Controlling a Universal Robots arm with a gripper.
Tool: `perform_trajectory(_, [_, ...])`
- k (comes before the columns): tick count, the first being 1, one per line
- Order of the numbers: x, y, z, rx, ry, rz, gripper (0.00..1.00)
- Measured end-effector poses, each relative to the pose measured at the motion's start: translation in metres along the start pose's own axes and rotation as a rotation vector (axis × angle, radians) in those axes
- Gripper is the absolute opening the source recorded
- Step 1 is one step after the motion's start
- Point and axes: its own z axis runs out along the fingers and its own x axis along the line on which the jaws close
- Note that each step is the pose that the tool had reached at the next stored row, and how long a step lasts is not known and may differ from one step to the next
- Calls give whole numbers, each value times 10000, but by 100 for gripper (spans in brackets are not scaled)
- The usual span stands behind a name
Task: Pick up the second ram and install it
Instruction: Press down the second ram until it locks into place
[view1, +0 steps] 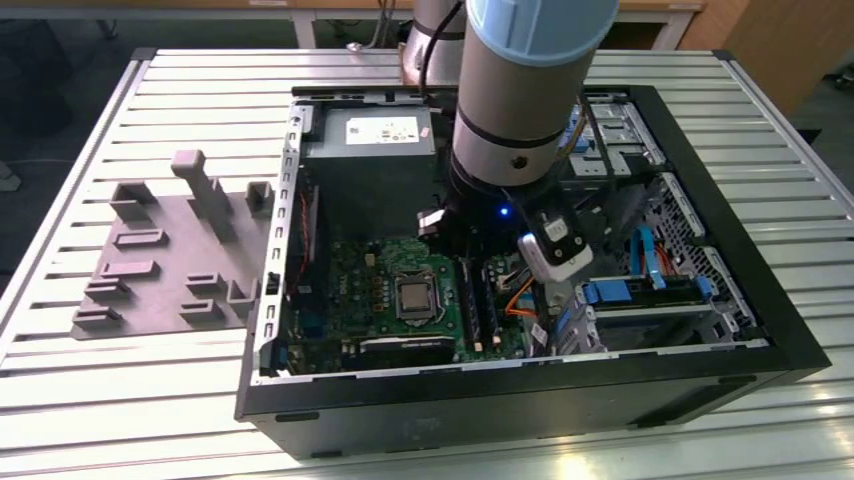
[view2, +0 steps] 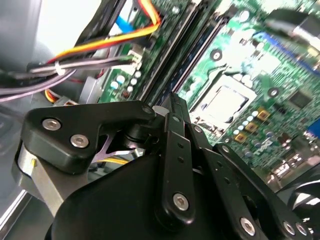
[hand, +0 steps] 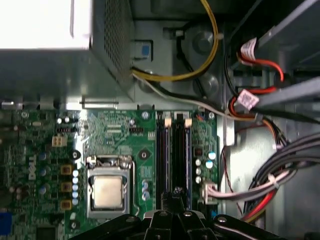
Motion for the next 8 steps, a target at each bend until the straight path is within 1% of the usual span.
perform_trajectory(4, [-2, -104, -7, 2, 0, 0, 11])
perform_trajectory(8, [-3, -186, -12, 7, 1, -1, 11])
